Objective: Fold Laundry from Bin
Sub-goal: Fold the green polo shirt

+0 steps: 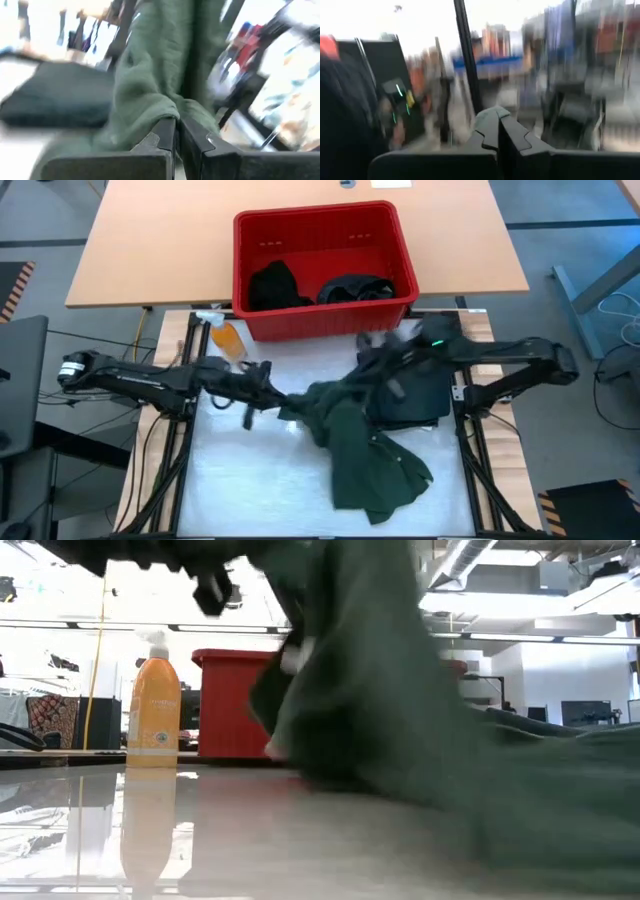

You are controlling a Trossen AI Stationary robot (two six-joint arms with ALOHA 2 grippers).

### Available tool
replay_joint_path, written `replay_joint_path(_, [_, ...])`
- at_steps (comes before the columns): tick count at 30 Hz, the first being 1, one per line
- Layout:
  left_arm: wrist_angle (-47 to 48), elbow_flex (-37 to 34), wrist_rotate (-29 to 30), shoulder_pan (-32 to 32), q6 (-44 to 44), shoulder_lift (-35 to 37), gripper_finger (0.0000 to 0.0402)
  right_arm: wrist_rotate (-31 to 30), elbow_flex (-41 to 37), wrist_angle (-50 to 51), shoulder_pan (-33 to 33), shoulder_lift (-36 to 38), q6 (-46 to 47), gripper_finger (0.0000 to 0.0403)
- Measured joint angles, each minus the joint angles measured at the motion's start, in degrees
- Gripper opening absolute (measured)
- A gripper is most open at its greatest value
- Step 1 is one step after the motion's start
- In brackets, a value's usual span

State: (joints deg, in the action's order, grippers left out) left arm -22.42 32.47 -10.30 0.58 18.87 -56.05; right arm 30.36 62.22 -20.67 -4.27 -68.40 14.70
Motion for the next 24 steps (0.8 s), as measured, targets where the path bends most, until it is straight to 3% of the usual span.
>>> replay_joint_path(2, [-2.2,0.1,-1.0,0.0,0.3,3.8,0.0,0.0,0.1,-5.6,-1.0,2.3,0.8,0.0017])
replay_joint_path(5, [-1.8,0.0,-1.2,0.0,0.5,9.1,0.0,-1.1,0.1,-6.4,-1.6,3.7,1.0,0.0016])
replay_joint_path(13, [12.2,0.0,-1.2,1.6,3.0,18.3,0.0,-5.4,-0.1,-7.7,-0.6,-2.5,6.6,0.0017])
replay_joint_path(19, [25.5,0.0,7.4,2.7,10.6,20.1,0.001,2.2,-0.1,-12.8,-0.6,-7.5,12.8,0.0017])
replay_joint_path(24, [29.0,0.0,8.8,3.3,11.8,18.9,0.0069,6.2,-0.1,-14.3,-0.7,-8.5,13.5,0.0017])
